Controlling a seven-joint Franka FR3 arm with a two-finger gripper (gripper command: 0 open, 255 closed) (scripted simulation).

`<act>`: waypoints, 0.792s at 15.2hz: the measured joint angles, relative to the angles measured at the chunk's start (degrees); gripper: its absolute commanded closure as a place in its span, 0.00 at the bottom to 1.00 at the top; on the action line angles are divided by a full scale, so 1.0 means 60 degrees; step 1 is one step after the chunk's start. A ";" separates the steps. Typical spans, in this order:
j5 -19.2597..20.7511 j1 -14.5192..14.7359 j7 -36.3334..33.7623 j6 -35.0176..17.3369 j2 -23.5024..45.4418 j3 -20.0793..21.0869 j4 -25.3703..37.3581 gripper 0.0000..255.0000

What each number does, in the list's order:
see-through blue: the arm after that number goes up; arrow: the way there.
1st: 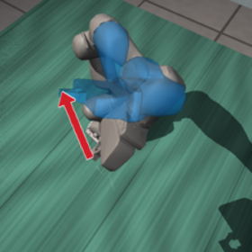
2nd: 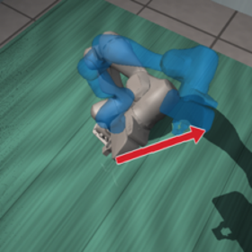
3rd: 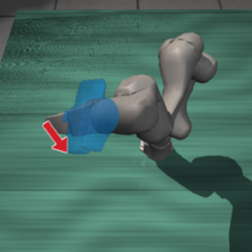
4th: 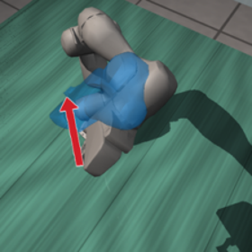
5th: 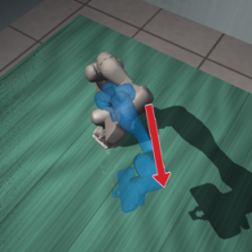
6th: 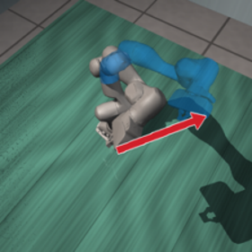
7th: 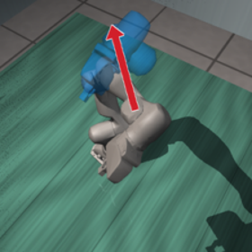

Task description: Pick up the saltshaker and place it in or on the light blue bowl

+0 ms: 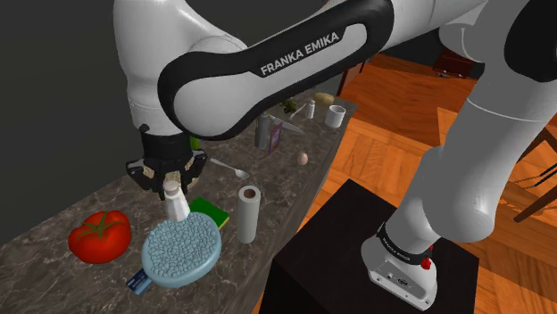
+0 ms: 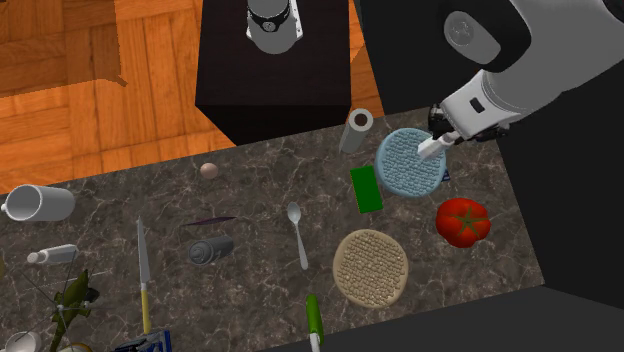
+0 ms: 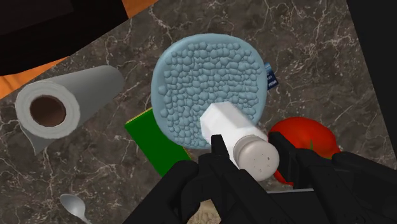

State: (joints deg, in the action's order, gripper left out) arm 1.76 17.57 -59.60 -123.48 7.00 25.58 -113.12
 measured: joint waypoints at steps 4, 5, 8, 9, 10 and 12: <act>0.0133 0.0061 -0.0143 -0.0432 0.0223 0.0006 -0.0234 1.00; 0.0168 0.0063 -0.0153 -0.0534 0.0285 -0.0003 -0.0280 1.00; 0.0285 0.0082 -0.0214 -0.0889 0.0488 -0.0032 -0.0453 1.00; 0.0328 0.0101 -0.0259 -0.1011 0.0553 -0.0035 -0.0518 1.00; 0.0377 0.0121 -0.0303 -0.1140 0.0630 -0.0041 -0.0577 1.00; 0.0443 0.0126 -0.0328 -0.1367 0.0737 -0.0066 -0.0708 1.00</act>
State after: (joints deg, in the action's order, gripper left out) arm 4.42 18.32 -61.57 -131.68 11.43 25.19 -117.37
